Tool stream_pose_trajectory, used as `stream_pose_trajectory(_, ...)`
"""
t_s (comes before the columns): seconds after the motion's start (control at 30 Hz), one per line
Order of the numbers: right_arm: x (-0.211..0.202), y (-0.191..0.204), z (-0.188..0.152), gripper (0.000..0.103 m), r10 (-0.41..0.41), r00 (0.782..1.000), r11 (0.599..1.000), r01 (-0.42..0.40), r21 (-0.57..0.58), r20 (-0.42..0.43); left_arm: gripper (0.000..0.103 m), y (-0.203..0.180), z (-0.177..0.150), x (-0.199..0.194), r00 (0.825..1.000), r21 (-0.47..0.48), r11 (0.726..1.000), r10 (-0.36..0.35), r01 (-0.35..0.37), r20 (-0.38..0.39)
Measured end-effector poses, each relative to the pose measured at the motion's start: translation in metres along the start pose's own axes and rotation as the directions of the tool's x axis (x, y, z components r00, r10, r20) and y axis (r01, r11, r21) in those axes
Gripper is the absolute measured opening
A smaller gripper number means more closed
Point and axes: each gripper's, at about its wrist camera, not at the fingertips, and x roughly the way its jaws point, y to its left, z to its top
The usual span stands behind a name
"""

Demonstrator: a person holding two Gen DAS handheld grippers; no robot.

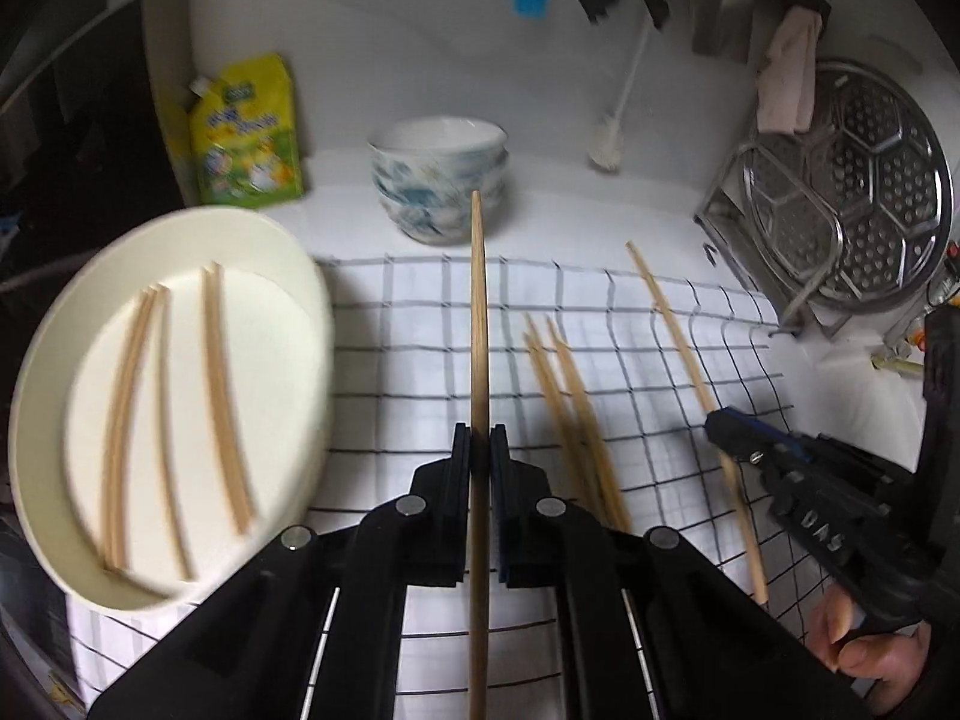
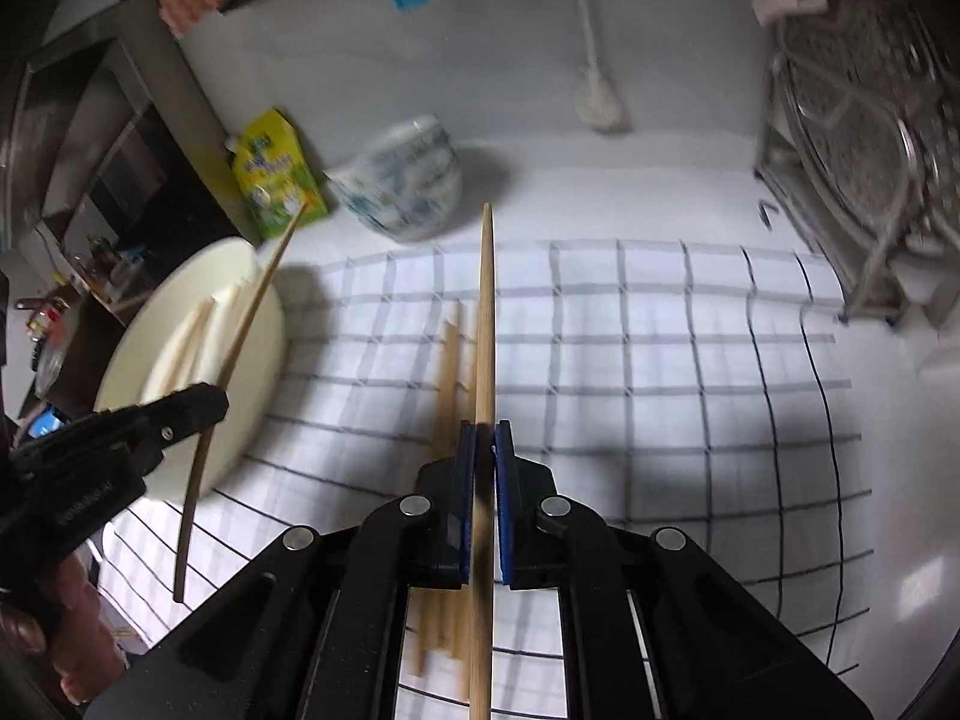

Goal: Organize utensils
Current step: 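Lift both held chopsticks and carry them over the white basin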

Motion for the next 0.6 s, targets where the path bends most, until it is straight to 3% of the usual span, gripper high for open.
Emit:
stream_pose_trajectory(0.33,0.016,0.111,0.045,0.006,0.132,0.991,0.982,-0.130,-0.138,0.010,0.007,0.090,0.016,-0.050,0.991,-0.092,0.990,0.117,-0.110,0.069)
stream_pose_trajectory(0.6,0.061,0.201,0.068,0.006,0.216,0.976,0.949,-0.220,-0.226,-0.043,0.007,0.171,0.018,-0.054,0.977,-0.181,0.964,0.207,-0.193,0.057)
